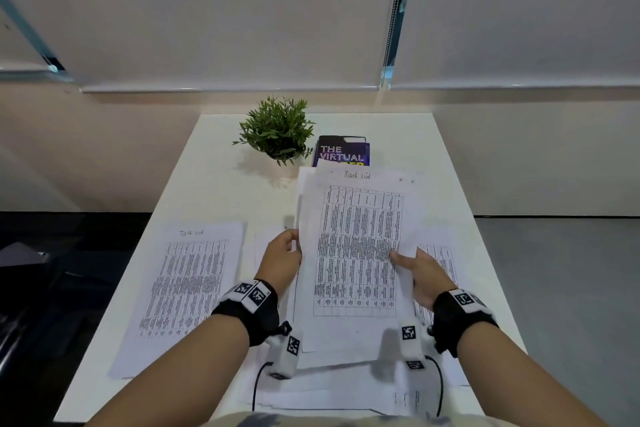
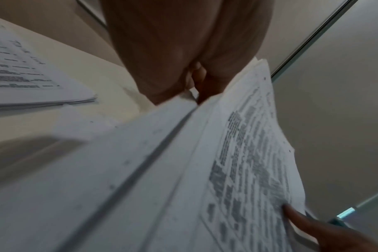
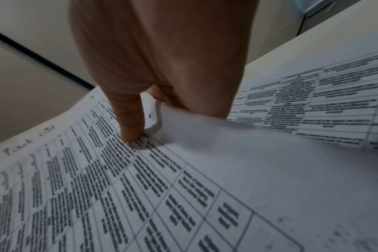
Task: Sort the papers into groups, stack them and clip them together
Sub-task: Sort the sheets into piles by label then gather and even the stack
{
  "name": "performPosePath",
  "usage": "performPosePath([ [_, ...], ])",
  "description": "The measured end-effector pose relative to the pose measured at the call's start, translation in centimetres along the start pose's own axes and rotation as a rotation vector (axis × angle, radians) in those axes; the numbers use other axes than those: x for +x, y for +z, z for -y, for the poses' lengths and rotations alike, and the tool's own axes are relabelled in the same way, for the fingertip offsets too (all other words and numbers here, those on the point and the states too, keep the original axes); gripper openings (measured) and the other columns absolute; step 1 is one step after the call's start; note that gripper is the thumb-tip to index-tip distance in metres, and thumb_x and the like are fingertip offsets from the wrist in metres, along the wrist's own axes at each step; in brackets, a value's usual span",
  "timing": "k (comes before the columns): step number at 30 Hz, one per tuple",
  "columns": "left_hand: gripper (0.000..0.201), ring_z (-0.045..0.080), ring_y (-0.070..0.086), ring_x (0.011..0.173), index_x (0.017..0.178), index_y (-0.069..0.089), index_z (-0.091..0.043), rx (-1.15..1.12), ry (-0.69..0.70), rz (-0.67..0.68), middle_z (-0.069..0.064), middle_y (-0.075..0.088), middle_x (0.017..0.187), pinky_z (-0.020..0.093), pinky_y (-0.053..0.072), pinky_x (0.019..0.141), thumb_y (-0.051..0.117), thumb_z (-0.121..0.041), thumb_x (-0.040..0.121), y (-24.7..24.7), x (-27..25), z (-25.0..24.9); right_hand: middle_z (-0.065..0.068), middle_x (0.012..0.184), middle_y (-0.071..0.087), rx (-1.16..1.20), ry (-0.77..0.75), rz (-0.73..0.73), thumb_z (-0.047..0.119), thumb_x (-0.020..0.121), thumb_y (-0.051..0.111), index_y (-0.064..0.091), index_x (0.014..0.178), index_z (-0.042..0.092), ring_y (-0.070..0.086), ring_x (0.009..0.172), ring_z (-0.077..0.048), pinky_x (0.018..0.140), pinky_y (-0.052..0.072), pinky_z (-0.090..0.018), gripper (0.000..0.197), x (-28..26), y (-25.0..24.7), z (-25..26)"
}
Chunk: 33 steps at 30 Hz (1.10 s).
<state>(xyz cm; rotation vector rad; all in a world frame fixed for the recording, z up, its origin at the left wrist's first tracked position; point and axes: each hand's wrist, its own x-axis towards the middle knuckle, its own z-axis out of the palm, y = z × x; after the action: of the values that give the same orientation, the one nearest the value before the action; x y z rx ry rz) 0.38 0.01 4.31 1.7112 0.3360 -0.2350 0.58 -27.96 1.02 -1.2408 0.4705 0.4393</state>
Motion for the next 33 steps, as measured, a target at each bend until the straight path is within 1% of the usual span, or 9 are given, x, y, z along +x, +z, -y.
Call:
performPosePath([
  [3, 0.026, 0.023, 0.064, 0.112, 0.116, 0.061, -0.037, -0.161, -0.044, -0.018, 0.002, 0.066, 0.127, 0.051, 0.049, 0.099, 0.056, -0.039, 0.09, -0.2, -0.2, -0.2, -0.008, 0.096, 0.063, -0.025, -0.024, -0.031, 0.005, 0.092, 0.062, 0.058, 0.115, 0.004, 0.059, 0.085, -0.021, 0.08, 0.047, -0.033, 0.023, 0.3, 1.0, 0.2],
  [5, 0.055, 0.019, 0.052, 0.124, 0.134, 0.04, -0.05, -0.21, -0.088, -0.054, -0.006, 0.054, 0.136, 0.05, 0.037, 0.109, 0.057, -0.065, 0.083, -0.9, -0.4, 0.2, -0.011, 0.104, 0.066, -0.033, -0.044, -0.039, 0.002, 0.09, 0.063, 0.059, 0.115, 0.007, 0.06, 0.093, -0.024, 0.089, 0.047, -0.036, 0.025, 0.5, 1.7, 0.3],
  [7, 0.068, 0.016, 0.05, 0.124, 0.142, 0.031, -0.041, -0.166, -0.1, -0.022, -0.008, 0.055, 0.131, 0.045, 0.033, 0.111, 0.064, -0.057, 0.085, -1.5, -0.5, 0.7, -0.011, 0.104, 0.066, -0.06, -0.058, -0.032, 0.001, 0.089, 0.064, 0.06, 0.112, 0.009, 0.061, 0.092, -0.024, 0.087, 0.048, -0.036, 0.024, 0.3, 2.6, 0.5],
  [13, 0.029, 0.026, 0.063, 0.104, 0.126, 0.06, -0.009, 0.184, -0.068, -0.029, 0.008, 0.068, 0.112, 0.031, 0.049, 0.084, 0.057, -0.013, 0.097, -3.1, -0.6, 1.4, -0.015, 0.124, 0.061, -0.28, -0.072, -0.071, 0.028, 0.072, 0.083, 0.051, 0.122, 0.025, 0.06, 0.11, -0.03, 0.099, 0.049, -0.057, 0.059, 1.9, 4.8, -1.1],
  [16, 0.03, 0.028, 0.059, 0.087, 0.128, 0.056, -0.004, 0.212, -0.071, -0.173, 0.016, 0.065, 0.104, 0.027, 0.047, 0.066, 0.052, -0.01, 0.098, -5.1, -0.4, 1.9, -0.019, 0.109, 0.061, -0.394, -0.064, -0.139, 0.013, 0.085, 0.071, 0.043, 0.121, 0.014, 0.062, 0.09, -0.03, 0.089, 0.054, -0.05, 0.045, 2.1, 5.1, -2.2],
  [22, 0.03, 0.023, 0.055, 0.074, 0.126, 0.055, -0.002, 0.185, -0.138, -0.305, 0.014, 0.061, 0.093, 0.03, 0.048, 0.064, 0.054, -0.013, 0.098, -10.5, -0.2, 3.5, -0.018, 0.133, 0.048, -1.157, 0.143, -0.345, 0.043, 0.068, 0.084, 0.035, 0.136, 0.002, 0.05, 0.122, -0.034, 0.1, 0.047, -0.041, 0.094, 3.0, 5.5, -6.8],
  [24, 0.03, 0.021, 0.053, 0.072, 0.126, 0.054, -0.001, 0.195, -0.155, -0.317, 0.013, 0.059, 0.09, 0.027, 0.045, 0.061, 0.055, -0.012, 0.097, -11.6, -0.3, 3.8, -0.016, 0.129, 0.051, -1.16, 0.171, -0.348, 0.036, 0.07, 0.085, 0.035, 0.133, 0.001, 0.053, 0.117, -0.031, 0.094, 0.05, -0.039, 0.087, 2.8, 5.9, -7.6],
  [28, 0.035, 0.015, 0.051, 0.074, 0.131, 0.052, -0.003, 0.214, -0.147, -0.294, 0.009, 0.058, 0.095, 0.024, 0.04, 0.06, 0.055, -0.011, 0.097, -12.7, -0.5, 4.4, -0.006, 0.089, 0.056, -1.093, 0.041, -0.269, 0.005, 0.086, 0.065, 0.048, 0.093, 0.011, 0.051, 0.072, -0.017, 0.062, 0.048, -0.031, 0.02, 2.6, 6.1, -8.5],
  [33, 0.031, 0.025, 0.056, 0.088, 0.128, 0.054, -0.004, 0.206, -0.15, -0.239, 0.015, 0.063, 0.103, 0.031, 0.046, 0.071, 0.055, -0.012, 0.098, -12.7, -0.3, 4.6, -0.001, 0.083, 0.059, -1.118, -0.209, -0.233, -0.001, 0.084, 0.059, 0.05, 0.067, 0.021, 0.055, 0.07, -0.014, 0.057, 0.043, -0.015, 0.029, 2.0, 7.1, -9.1],
])
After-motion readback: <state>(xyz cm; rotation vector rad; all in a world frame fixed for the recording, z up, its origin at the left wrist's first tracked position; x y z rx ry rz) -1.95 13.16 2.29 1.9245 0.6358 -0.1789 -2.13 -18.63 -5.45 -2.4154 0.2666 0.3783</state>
